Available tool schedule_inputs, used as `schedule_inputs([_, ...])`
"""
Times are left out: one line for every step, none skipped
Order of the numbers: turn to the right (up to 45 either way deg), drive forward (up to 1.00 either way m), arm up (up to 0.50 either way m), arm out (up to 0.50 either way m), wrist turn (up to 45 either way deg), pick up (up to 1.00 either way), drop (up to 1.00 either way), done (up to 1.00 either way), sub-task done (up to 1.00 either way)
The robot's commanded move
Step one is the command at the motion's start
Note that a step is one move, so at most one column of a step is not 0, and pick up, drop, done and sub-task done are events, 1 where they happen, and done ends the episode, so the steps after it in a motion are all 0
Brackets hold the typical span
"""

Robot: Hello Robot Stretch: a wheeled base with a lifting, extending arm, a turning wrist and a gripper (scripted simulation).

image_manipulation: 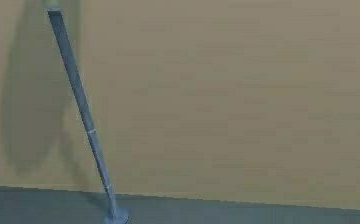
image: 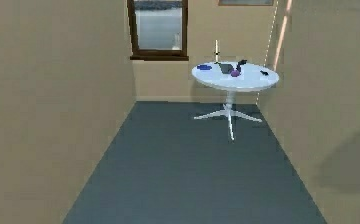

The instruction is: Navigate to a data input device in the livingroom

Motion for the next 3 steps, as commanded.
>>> schedule_inputs([15.0,0.0,0.0,0.0,0.0,0.0,0.0,0.0,0.0])
schedule_inputs([0.0,0.15,0.0,0.0,0.0,0.0,0.0,0.0,0.0])
schedule_inputs([-9.0,0.0,0.0,0.0,0.0,0.0,0.0,0.0,0.0])
